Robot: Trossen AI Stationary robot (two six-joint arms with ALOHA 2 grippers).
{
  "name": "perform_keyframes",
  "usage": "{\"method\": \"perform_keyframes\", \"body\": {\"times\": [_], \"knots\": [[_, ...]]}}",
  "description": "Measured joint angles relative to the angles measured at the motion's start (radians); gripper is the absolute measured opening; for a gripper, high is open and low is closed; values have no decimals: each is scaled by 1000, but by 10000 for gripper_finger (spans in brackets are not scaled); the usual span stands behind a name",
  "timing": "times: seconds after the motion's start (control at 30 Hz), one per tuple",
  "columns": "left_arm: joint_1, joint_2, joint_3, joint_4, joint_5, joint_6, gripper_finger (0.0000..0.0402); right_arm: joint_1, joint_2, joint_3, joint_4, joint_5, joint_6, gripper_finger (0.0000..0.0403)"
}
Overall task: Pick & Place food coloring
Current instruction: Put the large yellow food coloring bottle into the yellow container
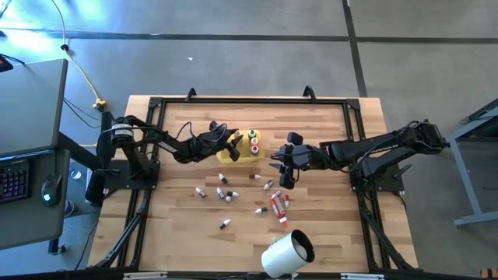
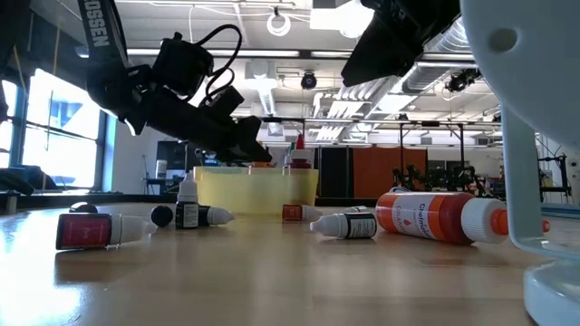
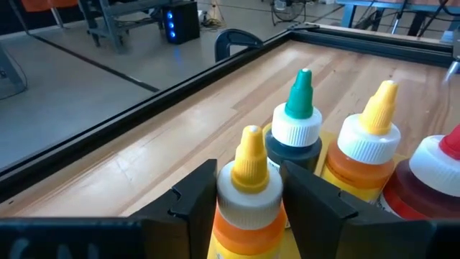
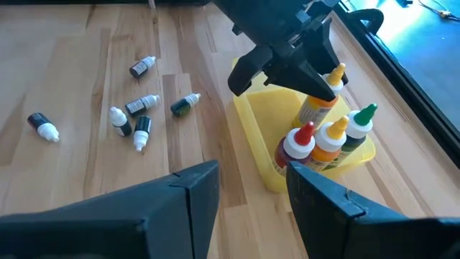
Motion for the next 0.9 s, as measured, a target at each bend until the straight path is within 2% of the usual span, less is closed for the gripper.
{"method": "perform_keyframes", "body": {"times": [0.27, 0.53, 0.7, 0.9], "knots": [[0, 0, 6, -1, 10, 0, 115, 0, 0, 0, 0, 0, 0, 154], [0, -1, 83, -45, 45, 24, 137, 0, 0, 0, 0, 1, 5, 154], [0, -1, 110, -150, 30, 23, 132, 0, 0, 0, 0, -1, 5, 154], [0, -1, 113, -164, 21, 23, 132, 0, 0, 0, 0, -2, 6, 154]]}}
